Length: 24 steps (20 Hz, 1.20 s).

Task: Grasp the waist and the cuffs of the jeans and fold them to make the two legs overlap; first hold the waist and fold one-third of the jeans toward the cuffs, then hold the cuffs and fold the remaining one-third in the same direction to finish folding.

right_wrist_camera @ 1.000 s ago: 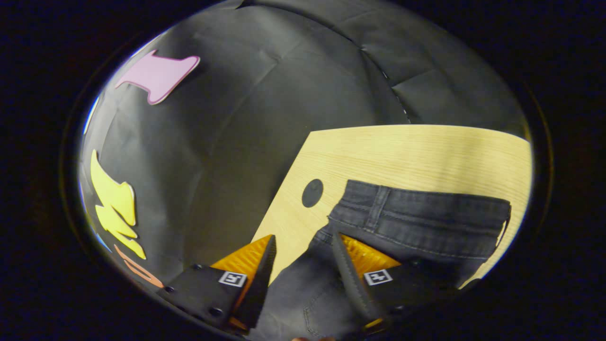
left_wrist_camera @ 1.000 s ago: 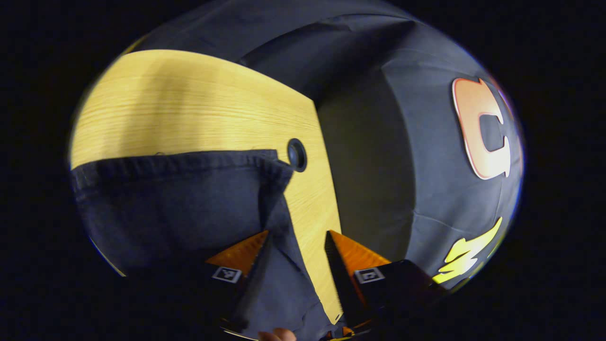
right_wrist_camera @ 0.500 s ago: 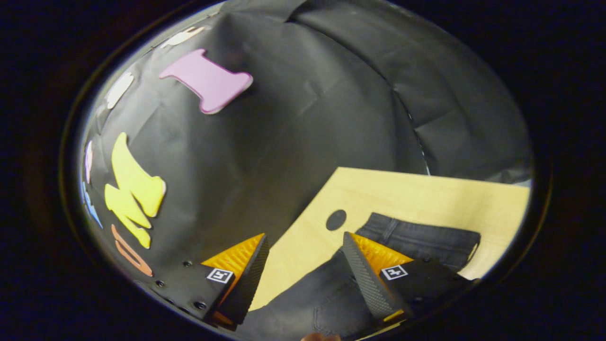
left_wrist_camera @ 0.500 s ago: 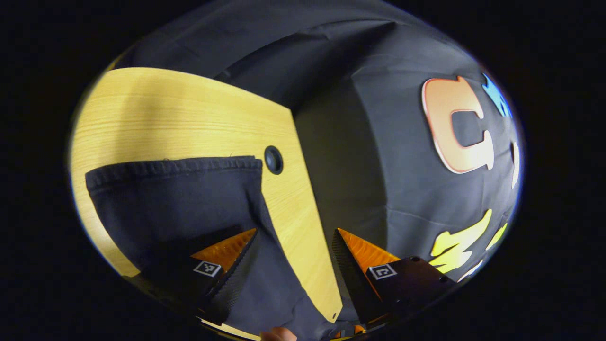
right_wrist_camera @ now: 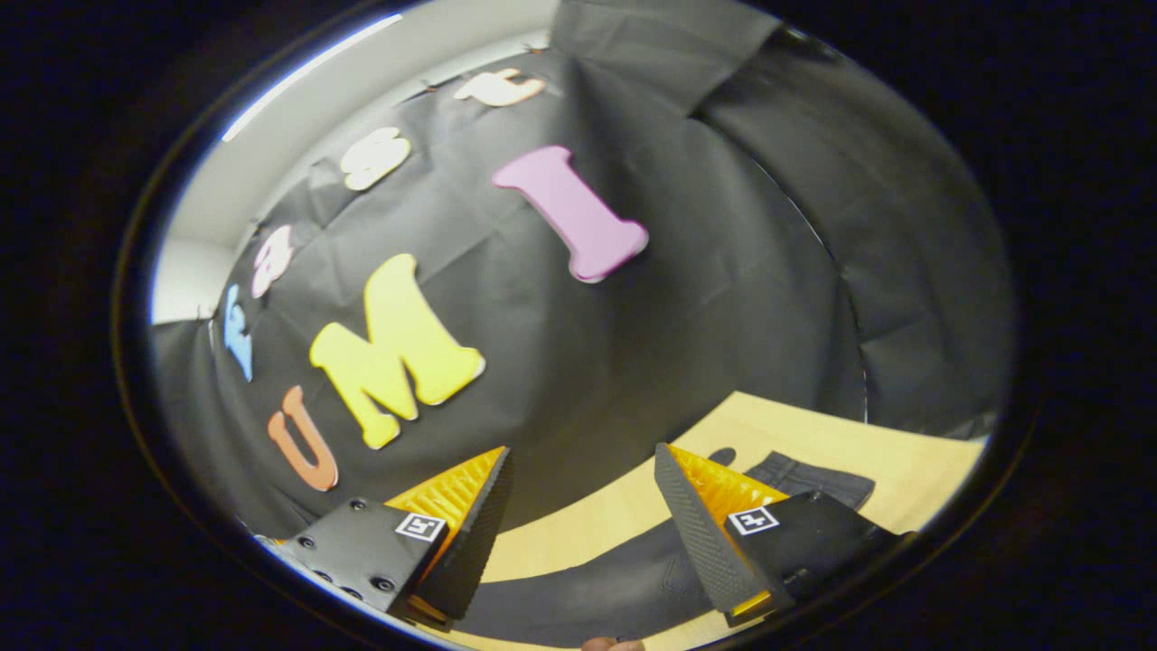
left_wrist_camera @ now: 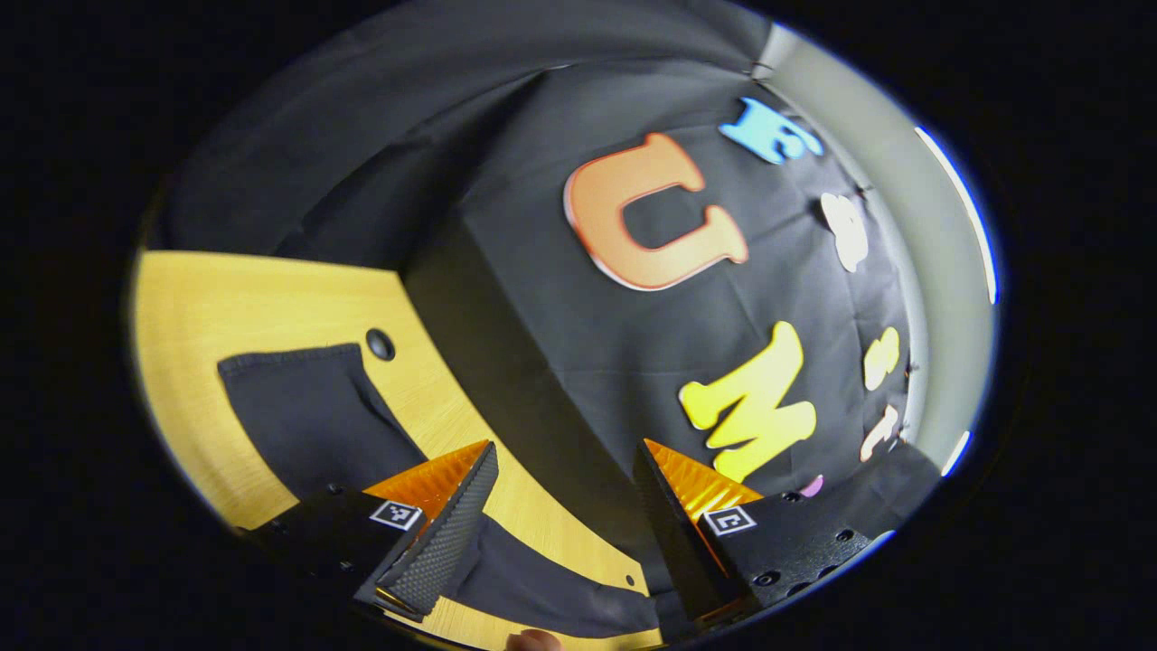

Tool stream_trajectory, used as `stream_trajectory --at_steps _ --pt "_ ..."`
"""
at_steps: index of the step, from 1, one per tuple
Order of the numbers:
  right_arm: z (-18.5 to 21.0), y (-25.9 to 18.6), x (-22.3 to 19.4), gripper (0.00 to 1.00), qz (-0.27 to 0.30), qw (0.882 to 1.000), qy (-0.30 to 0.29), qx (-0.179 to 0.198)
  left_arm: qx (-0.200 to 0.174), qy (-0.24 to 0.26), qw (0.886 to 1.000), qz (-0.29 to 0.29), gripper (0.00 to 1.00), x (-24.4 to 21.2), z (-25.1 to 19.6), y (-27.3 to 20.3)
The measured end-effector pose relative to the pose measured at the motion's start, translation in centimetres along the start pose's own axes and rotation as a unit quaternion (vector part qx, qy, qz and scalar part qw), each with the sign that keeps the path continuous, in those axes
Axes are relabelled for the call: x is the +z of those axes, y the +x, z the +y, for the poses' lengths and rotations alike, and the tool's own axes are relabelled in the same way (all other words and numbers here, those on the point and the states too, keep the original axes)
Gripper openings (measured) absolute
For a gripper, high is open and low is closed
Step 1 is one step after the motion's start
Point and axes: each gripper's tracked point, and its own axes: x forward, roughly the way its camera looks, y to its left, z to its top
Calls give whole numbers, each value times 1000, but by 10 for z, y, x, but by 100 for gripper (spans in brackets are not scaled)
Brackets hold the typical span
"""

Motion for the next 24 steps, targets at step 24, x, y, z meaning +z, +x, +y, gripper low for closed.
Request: stream_trajectory --at_steps 24 --pt "-245 -23 -129 91 153 933 192 -264 4 456 889 -41 98 -61 -117 -136"
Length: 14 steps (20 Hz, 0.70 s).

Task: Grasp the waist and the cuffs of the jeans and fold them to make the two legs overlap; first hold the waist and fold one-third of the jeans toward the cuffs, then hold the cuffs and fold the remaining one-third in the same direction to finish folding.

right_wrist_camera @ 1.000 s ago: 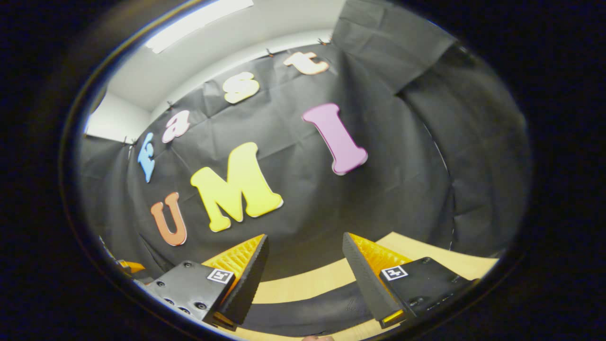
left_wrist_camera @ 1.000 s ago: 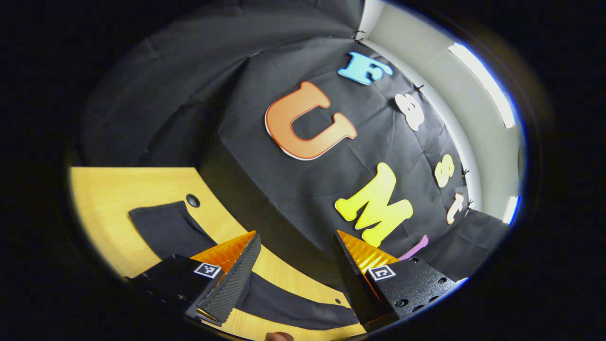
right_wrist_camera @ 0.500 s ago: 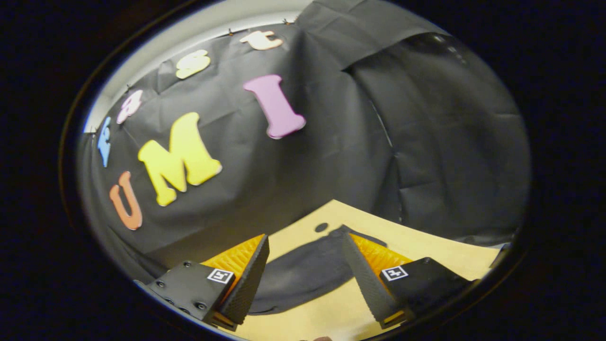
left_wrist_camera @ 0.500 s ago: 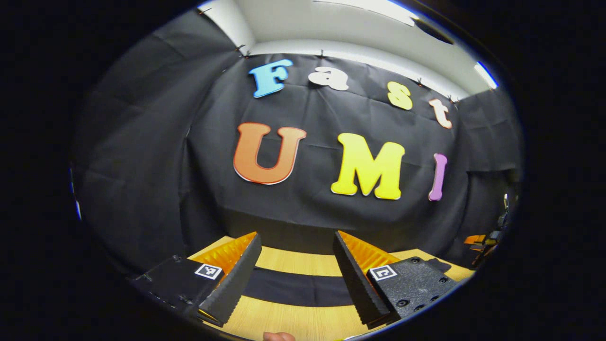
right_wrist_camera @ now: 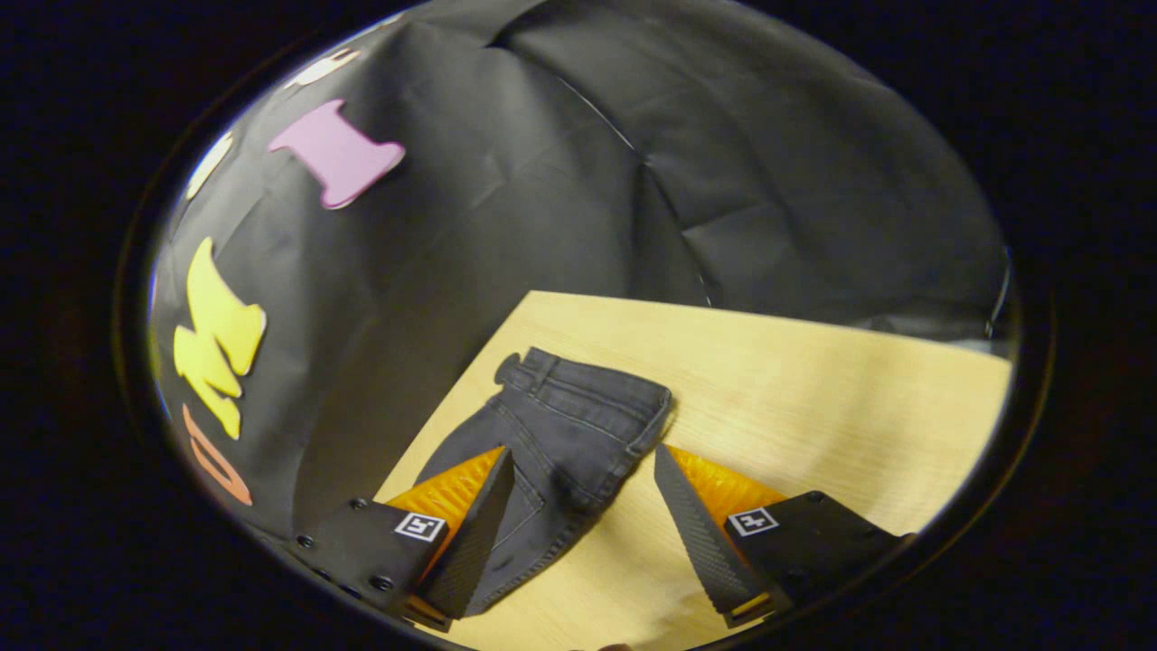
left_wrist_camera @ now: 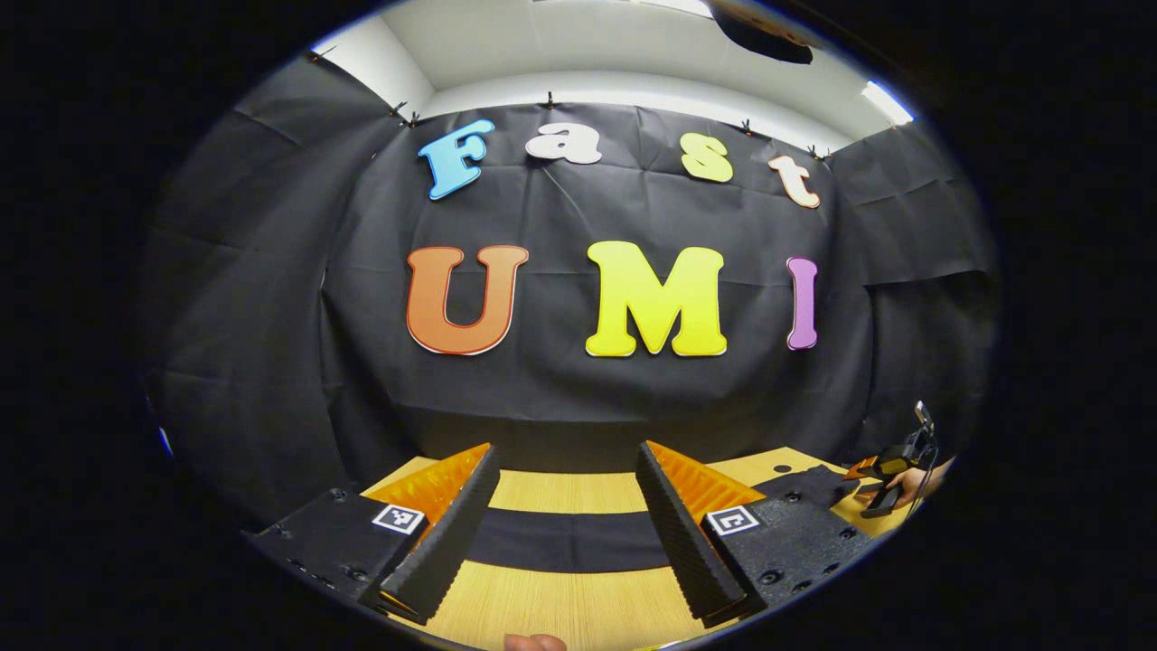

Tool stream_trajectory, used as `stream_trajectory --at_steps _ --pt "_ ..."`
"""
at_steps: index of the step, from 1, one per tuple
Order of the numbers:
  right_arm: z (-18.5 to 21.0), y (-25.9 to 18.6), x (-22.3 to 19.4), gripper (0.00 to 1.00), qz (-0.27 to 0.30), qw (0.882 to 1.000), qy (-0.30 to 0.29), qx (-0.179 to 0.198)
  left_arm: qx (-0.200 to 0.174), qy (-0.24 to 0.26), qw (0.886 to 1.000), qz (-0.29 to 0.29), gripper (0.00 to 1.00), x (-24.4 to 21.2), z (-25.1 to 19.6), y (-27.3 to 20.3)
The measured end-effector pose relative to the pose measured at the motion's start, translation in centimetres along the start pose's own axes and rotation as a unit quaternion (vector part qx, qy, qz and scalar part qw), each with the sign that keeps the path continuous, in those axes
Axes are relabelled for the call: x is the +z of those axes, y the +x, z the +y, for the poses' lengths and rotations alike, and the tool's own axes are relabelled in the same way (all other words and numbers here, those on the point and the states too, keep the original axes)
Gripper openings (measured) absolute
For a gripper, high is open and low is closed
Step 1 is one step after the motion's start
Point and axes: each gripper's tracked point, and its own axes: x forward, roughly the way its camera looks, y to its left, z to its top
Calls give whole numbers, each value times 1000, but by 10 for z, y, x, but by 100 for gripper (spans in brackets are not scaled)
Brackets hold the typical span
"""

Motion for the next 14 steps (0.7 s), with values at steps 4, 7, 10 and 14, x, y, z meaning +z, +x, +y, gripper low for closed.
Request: stream_trajectory --at_steps 4,7,10,14 --pt "-4 6 12 84 -6 997 71 7 4 -4 1000 -3 97 9 -7 7" --pt "-13 4 17 63 -20 995 97 4 7 1 1000 0 98 10 -7 9" --pt "-19 4 18 40 -29 991 129 12 11 0 1000 7 97 8 -5 9" --pt "-22 2 20 18 -28 995 98 -2 21 -10 1000 10 97 9 5 10"
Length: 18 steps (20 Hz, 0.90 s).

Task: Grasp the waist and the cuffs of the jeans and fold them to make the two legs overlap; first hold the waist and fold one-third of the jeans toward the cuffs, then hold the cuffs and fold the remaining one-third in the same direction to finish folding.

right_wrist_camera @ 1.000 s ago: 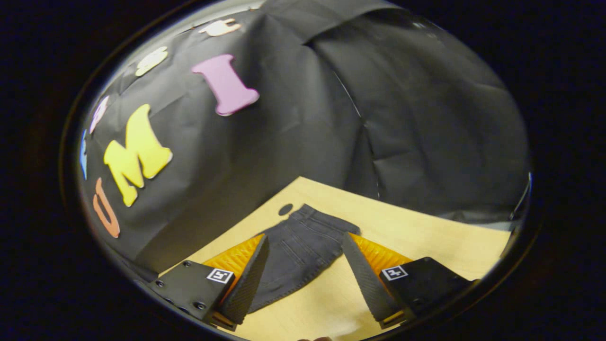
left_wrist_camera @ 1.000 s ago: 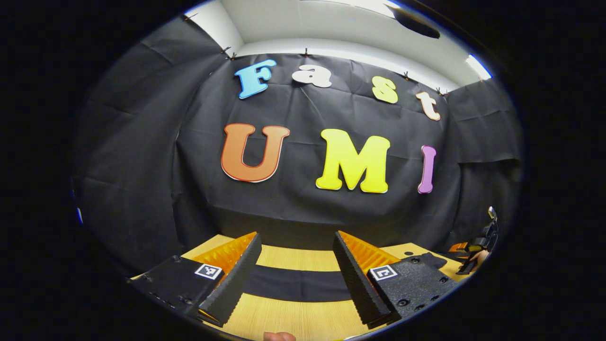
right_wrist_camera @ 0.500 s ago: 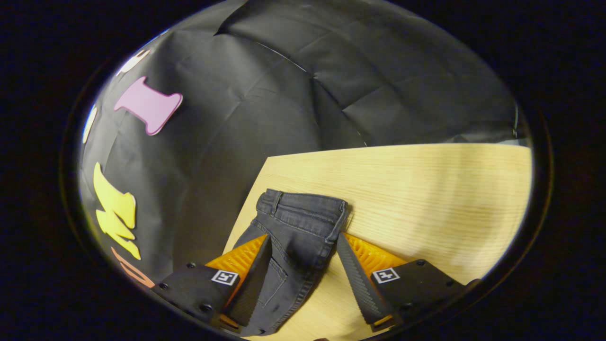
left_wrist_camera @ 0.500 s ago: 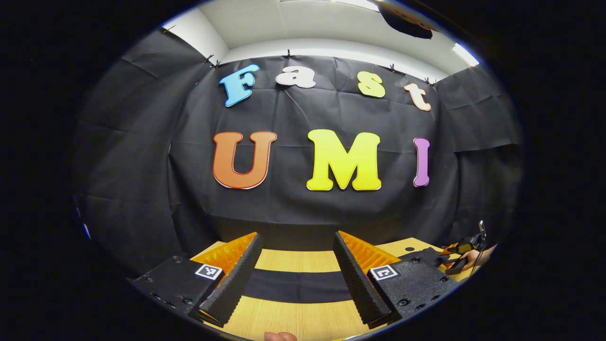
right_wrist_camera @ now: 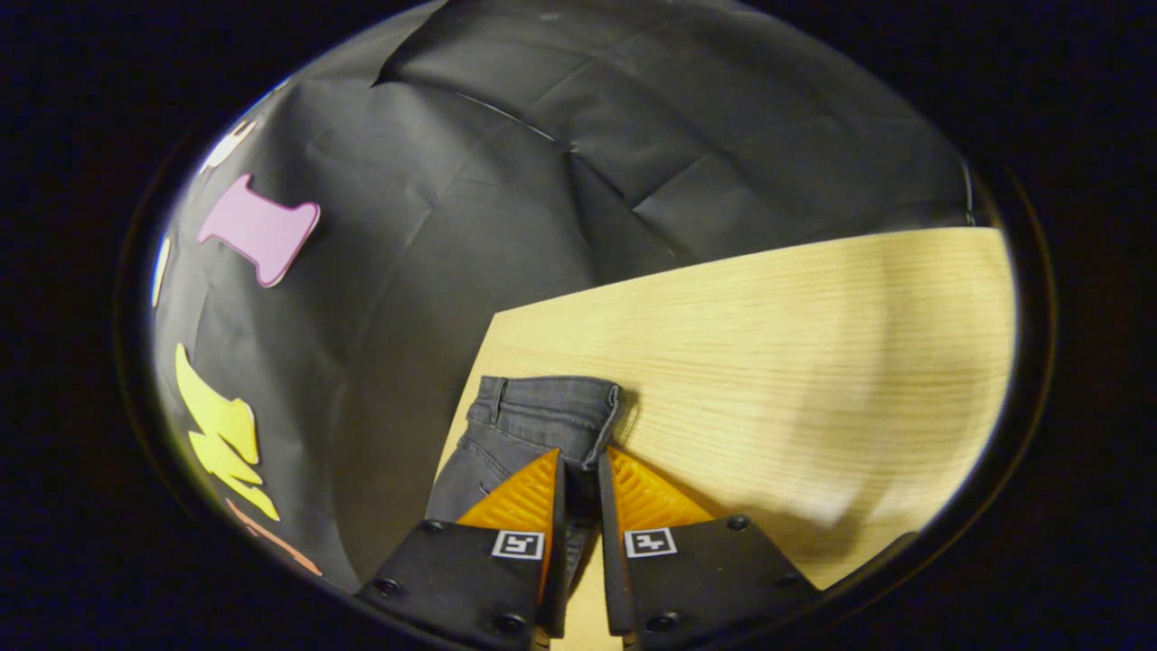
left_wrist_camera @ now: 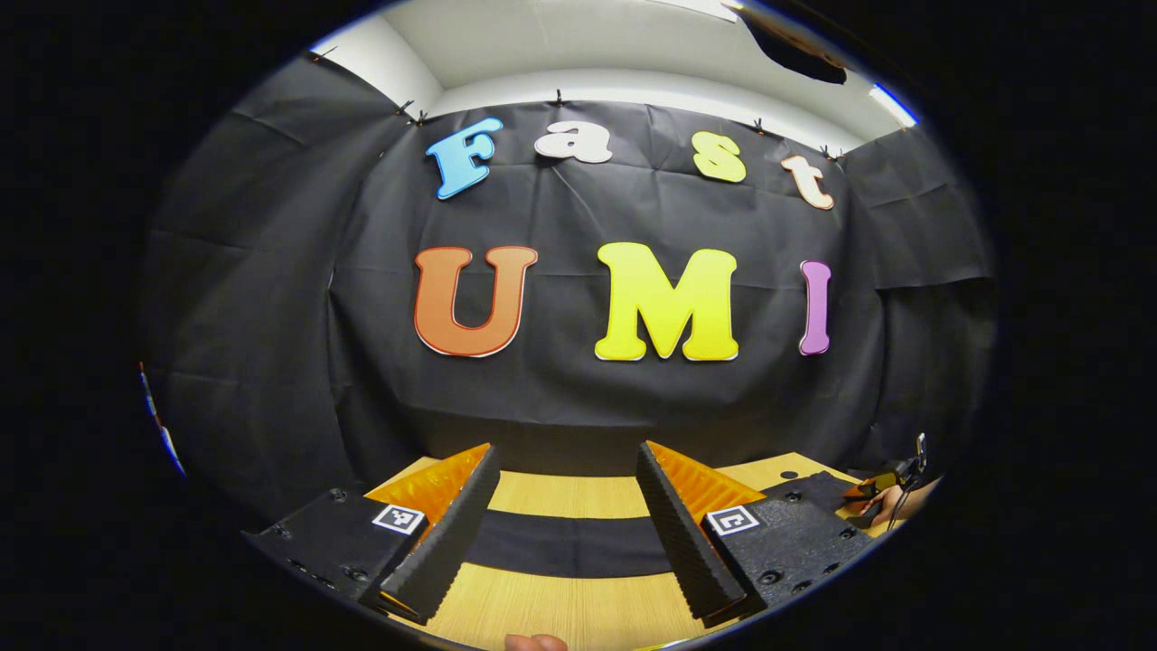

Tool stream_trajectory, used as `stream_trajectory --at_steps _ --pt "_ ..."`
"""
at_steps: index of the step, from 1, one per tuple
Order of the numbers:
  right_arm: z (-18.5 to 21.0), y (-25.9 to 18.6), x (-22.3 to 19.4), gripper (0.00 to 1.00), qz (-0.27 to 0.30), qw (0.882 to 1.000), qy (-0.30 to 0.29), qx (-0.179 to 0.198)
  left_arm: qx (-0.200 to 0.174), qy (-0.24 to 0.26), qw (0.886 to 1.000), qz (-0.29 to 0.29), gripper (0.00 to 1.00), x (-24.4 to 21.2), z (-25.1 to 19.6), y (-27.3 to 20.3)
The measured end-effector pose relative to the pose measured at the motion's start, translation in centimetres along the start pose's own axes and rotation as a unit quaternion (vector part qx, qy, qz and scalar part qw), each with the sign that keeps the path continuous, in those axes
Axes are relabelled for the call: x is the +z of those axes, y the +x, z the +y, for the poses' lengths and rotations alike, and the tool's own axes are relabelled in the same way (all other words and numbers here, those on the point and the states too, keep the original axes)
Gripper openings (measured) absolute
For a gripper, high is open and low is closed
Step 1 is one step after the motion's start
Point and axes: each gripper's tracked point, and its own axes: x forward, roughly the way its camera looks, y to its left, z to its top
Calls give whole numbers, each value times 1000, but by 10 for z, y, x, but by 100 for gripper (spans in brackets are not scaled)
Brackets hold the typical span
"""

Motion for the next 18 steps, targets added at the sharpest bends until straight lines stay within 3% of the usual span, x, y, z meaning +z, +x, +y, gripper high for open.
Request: stream_trajectory --at_steps 1,2,4,5,9,13,18 --pt "1 -1 -1 12 -1 1000 -5 -2 3 -4 1000 1 97 0 2 0" --pt "5 -3 2 16 -7 1000 -15 -8 4 -8 1000 0 97 1 5 -1" --pt "27 -13 5 1 -20 998 -61 3 7 -11 1000 -1 98 2 13 -2" --pt "40 -21 8 6 -27 996 -87 13 8 -11 1000 -1 97 2 17 -2" --pt "90 -60 7 6 -50 981 -175 66 8 -24 1000 -1 97 0 30 -1" --pt "153 -103 -27 6 -70 956 -256 125 9 -36 999 1 97 -5 47 0" --pt "226 -151 -92 5 -73 916 -337 204 26 -48 998 0 97 -9 81 -3"
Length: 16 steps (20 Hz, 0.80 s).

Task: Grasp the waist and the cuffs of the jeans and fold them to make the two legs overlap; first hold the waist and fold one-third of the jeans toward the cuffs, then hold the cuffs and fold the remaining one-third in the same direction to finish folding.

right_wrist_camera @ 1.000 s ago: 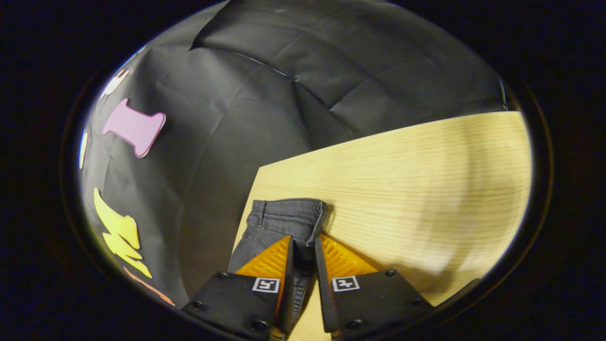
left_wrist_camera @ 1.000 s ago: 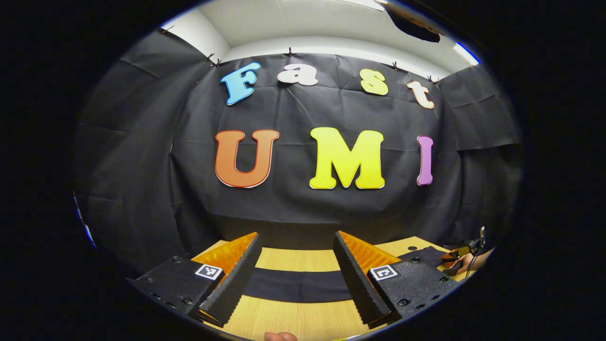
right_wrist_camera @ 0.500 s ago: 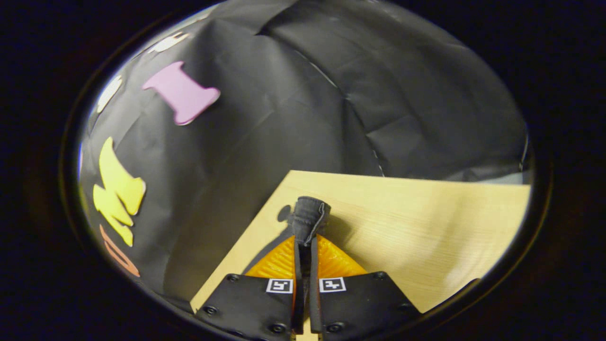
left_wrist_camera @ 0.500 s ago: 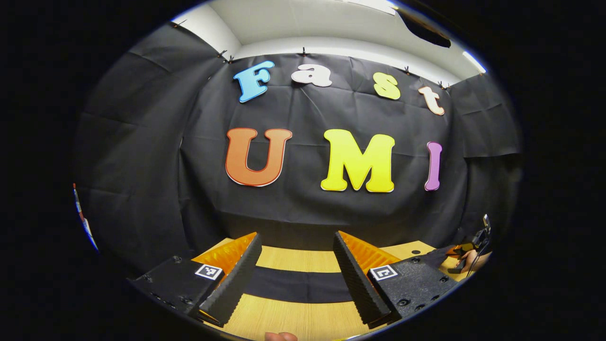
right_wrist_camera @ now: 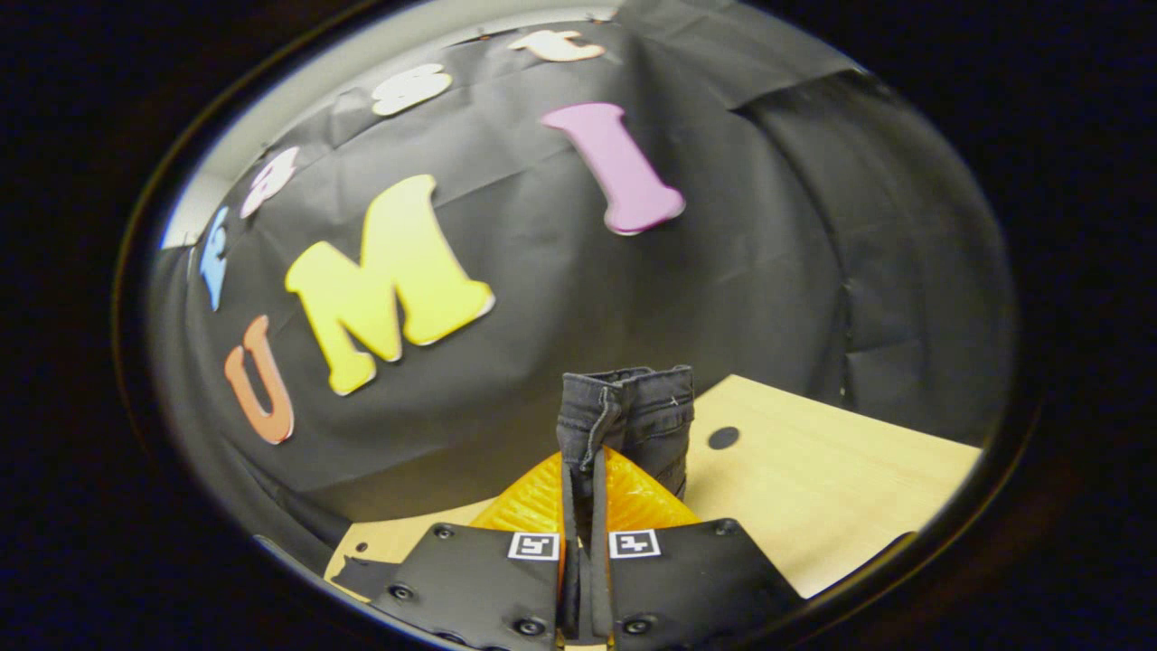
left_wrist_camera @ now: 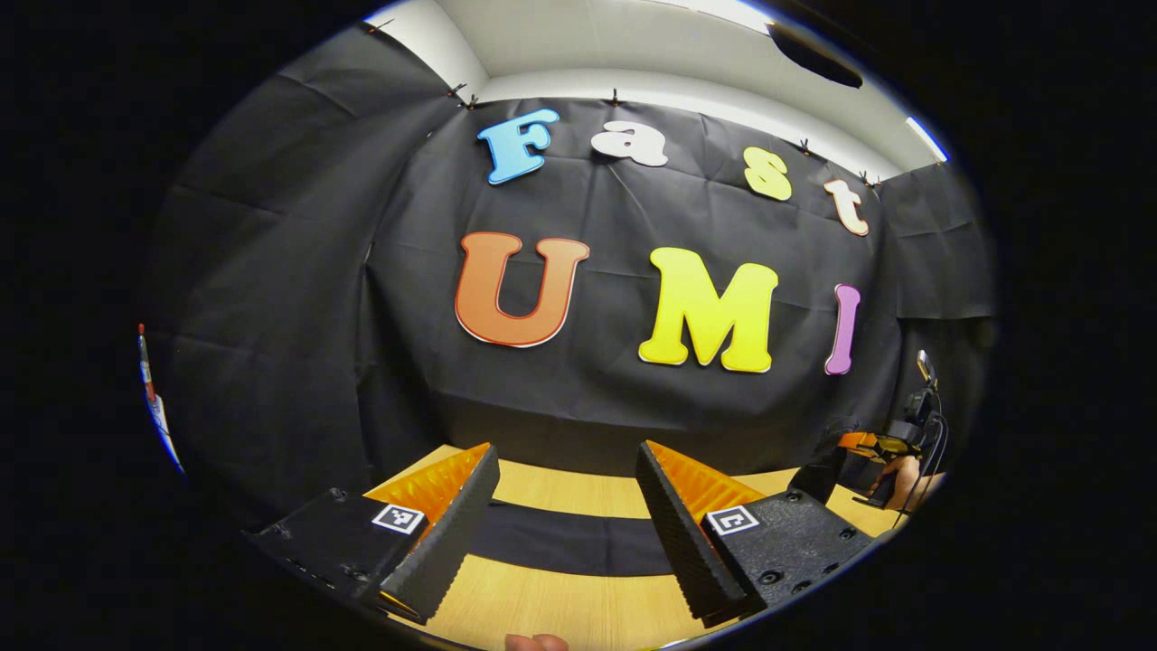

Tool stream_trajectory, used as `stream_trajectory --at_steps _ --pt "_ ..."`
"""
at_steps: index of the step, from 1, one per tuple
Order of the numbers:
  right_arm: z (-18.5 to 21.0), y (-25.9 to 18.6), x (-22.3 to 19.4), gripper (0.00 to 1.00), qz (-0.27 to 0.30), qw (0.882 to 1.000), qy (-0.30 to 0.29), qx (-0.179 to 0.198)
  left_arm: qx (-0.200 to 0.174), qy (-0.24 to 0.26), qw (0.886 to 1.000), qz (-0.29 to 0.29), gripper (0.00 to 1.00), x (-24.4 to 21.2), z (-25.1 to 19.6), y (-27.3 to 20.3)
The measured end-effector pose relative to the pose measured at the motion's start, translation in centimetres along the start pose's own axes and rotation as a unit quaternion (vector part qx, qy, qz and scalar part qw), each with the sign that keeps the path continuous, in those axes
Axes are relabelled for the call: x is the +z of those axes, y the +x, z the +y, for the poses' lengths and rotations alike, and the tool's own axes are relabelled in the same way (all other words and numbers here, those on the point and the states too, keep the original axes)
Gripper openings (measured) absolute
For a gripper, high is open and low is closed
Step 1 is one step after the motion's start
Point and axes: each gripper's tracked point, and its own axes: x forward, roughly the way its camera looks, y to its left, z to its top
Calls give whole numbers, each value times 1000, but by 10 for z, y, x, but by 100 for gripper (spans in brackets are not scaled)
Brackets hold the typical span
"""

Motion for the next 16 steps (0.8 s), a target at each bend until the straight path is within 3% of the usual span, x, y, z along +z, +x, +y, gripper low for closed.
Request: stream_trajectory --at_steps 4,6,7,8,9,12,16 --pt "71 -7 -19 6 -1 998 -36 47 24 0 1000 -4 98 3 33 -7" --pt "98 -8 -35 1 1 996 -64 63 38 -2 999 -3 97 4 50 -11" --pt "115 -8 -47 10 6 994 -76 73 44 -5 999 -2 98 1 57 -12" --pt "130 -9 -59 1 10 993 -85 82 50 -8 999 -1 98 0 64 -14" --pt "141 -10 -71 5 14 992 -94 88 56 -12 998 0 98 0 70 -15" --pt "172 -7 -128 6 49 987 -109 104 74 -19 997 5 98 -6 87 -20" --pt "188 -7 -225 6 111 980 -134 96 94 -28 995 12 98 -12 108 -24"
